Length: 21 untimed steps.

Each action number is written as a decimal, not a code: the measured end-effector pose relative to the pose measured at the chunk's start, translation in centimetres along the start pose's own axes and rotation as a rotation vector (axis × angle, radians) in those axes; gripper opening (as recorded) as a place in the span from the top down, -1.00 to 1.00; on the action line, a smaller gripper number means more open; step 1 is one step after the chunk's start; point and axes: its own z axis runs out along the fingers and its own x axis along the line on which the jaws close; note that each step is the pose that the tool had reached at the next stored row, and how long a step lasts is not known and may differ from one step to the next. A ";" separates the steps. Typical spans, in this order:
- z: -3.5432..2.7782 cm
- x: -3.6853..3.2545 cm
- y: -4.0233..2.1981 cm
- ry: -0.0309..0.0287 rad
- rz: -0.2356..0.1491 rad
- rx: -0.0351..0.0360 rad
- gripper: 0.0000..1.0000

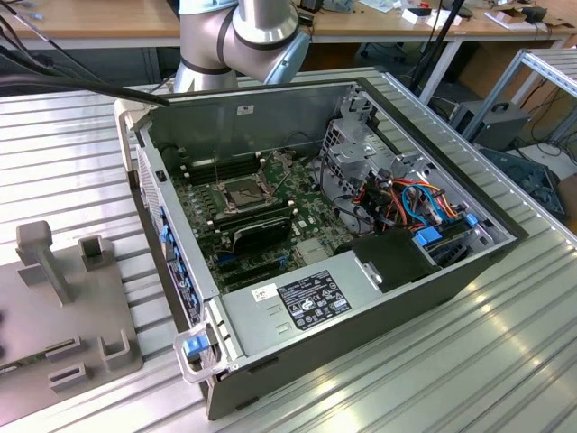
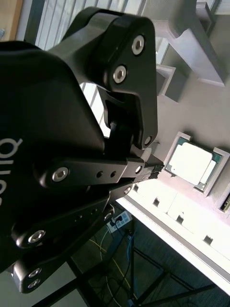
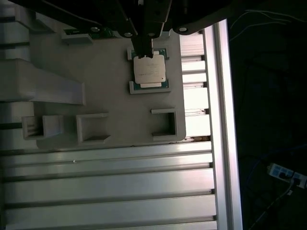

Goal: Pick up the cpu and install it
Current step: 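Reach for the cpu, then pick up the cpu and move it towards the insertion slot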

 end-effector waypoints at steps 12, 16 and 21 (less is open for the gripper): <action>-0.49 0.01 0.02 0.0002 0.000 0.0001 0.79; -0.31 0.01 0.01 0.0003 0.000 0.0002 0.79; 0.43 0.00 -0.02 0.0003 0.000 0.0002 0.79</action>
